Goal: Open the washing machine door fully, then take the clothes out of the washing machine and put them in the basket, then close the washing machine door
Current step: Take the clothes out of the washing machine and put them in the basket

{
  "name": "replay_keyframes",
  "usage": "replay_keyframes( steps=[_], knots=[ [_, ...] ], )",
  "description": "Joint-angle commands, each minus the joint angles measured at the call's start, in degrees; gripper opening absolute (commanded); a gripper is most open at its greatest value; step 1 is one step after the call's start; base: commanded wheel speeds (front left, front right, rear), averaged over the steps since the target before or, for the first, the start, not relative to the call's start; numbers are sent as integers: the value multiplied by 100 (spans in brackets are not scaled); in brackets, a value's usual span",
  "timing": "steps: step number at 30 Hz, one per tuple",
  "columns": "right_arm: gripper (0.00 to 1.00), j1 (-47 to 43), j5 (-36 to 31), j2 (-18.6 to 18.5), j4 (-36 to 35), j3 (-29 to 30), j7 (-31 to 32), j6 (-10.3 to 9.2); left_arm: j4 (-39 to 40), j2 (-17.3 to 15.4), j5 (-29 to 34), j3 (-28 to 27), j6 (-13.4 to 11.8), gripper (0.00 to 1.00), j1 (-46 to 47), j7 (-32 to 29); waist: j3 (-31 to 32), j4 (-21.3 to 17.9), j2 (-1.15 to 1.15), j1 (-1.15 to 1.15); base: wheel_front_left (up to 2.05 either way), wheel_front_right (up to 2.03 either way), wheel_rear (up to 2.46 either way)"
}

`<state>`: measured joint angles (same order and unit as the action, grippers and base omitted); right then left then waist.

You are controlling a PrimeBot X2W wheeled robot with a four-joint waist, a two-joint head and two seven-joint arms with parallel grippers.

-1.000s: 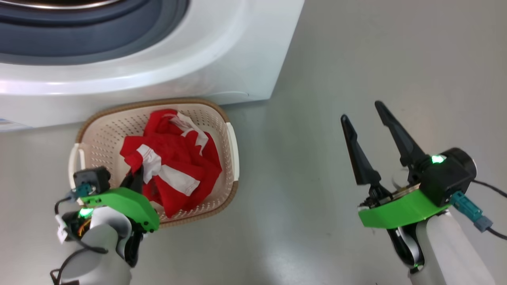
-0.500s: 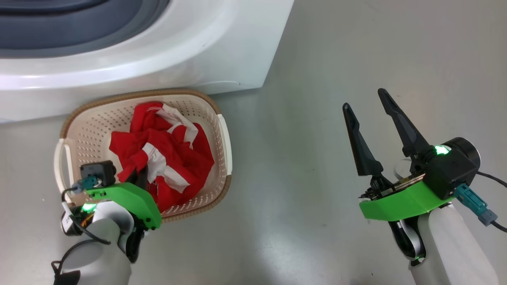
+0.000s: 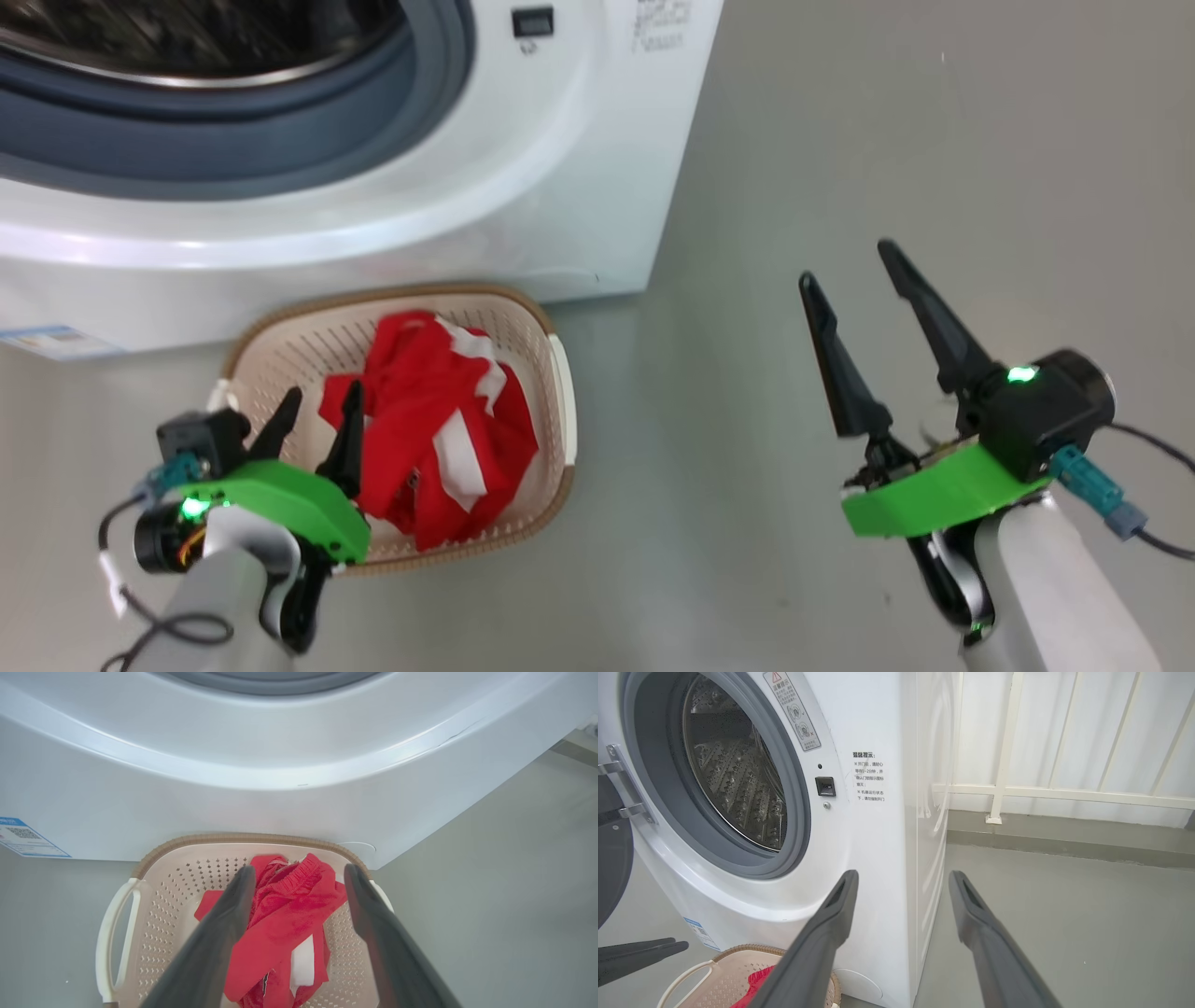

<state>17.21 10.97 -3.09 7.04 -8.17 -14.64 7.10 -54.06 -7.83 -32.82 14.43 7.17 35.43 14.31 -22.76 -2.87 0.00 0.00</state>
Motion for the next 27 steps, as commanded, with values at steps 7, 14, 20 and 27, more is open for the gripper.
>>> replay_keyframes(
  steps=[7, 14, 20, 27],
  knots=[
    [100, -311, 137, 22, 2, -179, -36, 39, 1233, -38, 103, -587, 32, 100, -901, 68, 881, 230, 0, 0, 0, 0, 0],
    [100, -516, 185, 22, 65, -214, -36, 39, 2392, -50, 406, -1087, 31, 100, -1612, 68, 1357, 246, 0, 0, 0, 0, 0],
    [100, -683, 209, 22, 79, -150, -36, 39, 3555, 125, 1013, -1566, -30, 100, -2246, 68, 1644, 269, 0, 0, 0, 0, 0],
    [100, -888, 220, 22, 52, -29, -36, 39, 4411, 316, 1284, -1852, -9, 100, -2874, 69, 1931, 287, 0, 0, 0, 0, 0]
  ],
)
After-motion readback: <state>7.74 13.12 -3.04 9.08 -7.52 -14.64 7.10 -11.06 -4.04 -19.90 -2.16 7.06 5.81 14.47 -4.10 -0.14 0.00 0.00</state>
